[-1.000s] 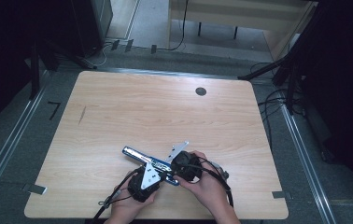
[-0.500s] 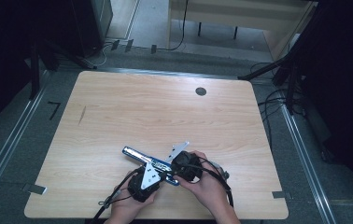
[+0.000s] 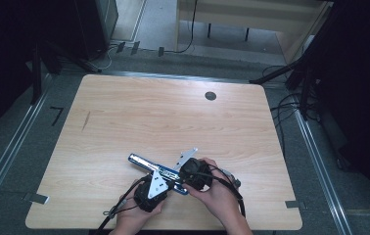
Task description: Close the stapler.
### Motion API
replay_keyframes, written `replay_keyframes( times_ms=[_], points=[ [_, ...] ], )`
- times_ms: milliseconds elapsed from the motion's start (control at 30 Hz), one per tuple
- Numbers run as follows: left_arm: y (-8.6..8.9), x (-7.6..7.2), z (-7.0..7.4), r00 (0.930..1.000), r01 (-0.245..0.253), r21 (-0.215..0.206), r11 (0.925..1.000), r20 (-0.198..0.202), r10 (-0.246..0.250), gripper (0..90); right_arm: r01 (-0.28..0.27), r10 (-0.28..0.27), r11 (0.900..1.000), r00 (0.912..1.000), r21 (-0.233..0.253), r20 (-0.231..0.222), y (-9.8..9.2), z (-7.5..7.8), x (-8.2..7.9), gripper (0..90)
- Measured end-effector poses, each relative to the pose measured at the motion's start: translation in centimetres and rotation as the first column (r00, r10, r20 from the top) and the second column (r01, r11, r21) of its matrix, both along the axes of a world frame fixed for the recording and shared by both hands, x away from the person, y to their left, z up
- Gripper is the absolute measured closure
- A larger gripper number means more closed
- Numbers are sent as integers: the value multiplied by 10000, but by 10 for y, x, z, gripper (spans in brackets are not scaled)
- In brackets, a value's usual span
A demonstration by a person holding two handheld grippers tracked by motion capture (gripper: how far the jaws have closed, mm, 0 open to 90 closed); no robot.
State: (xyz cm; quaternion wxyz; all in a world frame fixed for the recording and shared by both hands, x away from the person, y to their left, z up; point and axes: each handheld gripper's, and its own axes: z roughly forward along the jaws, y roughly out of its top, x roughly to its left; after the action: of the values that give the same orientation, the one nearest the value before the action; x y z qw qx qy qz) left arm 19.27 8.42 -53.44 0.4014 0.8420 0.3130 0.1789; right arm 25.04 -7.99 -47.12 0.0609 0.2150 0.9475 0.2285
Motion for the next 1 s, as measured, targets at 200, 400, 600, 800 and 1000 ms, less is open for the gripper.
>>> replay_keyframes(
  times_ms=[200,400,600,800,1000],
  points=[
    [0,0,0,10000,-10,-13,10000,2,10,900,-110,111,9997,9999,-196,48,2,1,0,796],
    [0,0,0,10000,-10,-23,10000,-3,10,900,-46,46,9996,10000,-281,0,7,3,-1,796],
    [0,0,0,10000,-6,-20,10000,-6,6,900,160,-168,9991,9996,-383,-209,7,3,2,797],
    [0,0,0,10000,-7,-17,10000,-5,7,900,242,-261,9988,9986,-424,-457,6,3,3,797],
    [0,0,0,10000,3,-12,10000,-14,-3,900,240,-267,9984,9982,-520,-531,7,2,4,797]
  ],
)
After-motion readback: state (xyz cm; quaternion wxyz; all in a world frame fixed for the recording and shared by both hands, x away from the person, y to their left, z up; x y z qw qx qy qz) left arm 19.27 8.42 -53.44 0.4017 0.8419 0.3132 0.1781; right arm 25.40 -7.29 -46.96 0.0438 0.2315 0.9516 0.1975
